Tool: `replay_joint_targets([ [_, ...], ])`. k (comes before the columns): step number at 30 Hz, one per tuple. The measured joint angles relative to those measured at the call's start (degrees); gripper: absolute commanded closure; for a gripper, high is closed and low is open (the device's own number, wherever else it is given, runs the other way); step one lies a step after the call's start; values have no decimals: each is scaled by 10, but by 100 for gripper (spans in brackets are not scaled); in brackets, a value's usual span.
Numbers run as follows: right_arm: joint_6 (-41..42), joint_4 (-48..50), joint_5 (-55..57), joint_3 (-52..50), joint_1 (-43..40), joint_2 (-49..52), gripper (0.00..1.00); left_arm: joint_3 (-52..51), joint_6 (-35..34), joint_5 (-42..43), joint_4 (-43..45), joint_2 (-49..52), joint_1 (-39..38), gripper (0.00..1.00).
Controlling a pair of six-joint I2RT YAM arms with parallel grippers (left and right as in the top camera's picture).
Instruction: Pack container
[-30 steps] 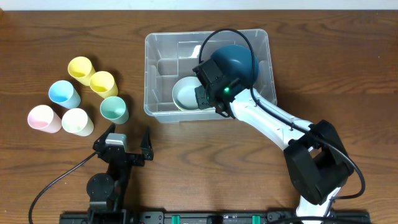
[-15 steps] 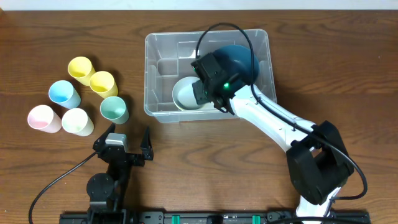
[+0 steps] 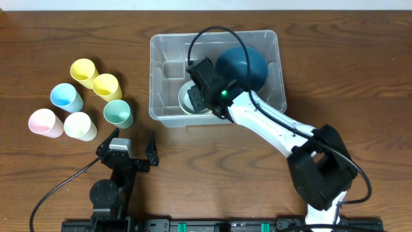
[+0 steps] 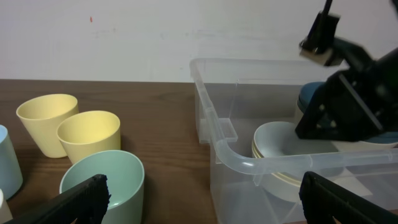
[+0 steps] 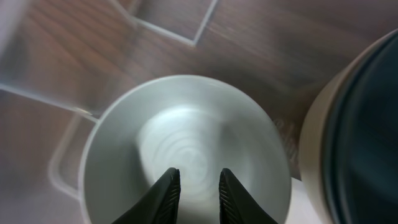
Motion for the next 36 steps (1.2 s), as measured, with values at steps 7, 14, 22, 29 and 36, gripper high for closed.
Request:
replay_joint_targets([
  [7,-2,13,0,0,0,14,79,0,0,0,0,0,0,2],
  [14,-2,30,0,0,0,18,79,0,0,0,0,0,0,2],
  [22,-2,45,1,0,0,40,79,0,0,0,0,0,0,2],
  [29,-2,63,7,0,0,43,78,0,0,0,0,0,0,2],
  [36,-2,77,10,0,0,43,78,0,0,0,0,0,0,2],
])
